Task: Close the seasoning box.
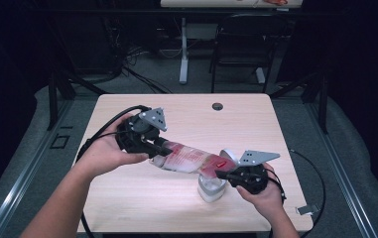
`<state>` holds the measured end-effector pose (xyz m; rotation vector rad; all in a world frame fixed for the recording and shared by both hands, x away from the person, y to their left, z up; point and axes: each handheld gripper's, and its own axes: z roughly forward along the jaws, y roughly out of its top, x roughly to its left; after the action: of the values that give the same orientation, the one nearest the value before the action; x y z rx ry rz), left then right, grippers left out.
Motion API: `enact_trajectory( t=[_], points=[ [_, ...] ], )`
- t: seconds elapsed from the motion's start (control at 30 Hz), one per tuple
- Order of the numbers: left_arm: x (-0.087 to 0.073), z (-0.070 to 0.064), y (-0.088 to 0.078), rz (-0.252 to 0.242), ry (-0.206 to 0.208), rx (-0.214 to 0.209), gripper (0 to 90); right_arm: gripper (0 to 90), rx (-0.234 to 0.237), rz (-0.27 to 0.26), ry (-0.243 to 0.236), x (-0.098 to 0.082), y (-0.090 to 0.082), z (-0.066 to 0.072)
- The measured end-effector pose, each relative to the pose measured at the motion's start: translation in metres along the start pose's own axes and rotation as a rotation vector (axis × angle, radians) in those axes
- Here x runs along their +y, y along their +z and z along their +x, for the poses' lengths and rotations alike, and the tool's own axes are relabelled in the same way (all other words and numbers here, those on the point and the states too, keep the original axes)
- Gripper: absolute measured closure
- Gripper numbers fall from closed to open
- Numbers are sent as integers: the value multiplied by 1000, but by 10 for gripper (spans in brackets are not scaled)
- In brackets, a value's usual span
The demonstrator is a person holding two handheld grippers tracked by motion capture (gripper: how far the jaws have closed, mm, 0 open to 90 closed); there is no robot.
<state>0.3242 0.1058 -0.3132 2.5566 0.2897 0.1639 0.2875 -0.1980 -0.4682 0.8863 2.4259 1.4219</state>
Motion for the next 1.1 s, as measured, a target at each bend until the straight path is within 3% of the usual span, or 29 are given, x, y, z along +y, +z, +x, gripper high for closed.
enact_trajectory(
  t=[1.1],
  points=[
    [8,-3,4,-1,17,-4,736,887,-25,0,8,-2,-4,-5]
  ],
)
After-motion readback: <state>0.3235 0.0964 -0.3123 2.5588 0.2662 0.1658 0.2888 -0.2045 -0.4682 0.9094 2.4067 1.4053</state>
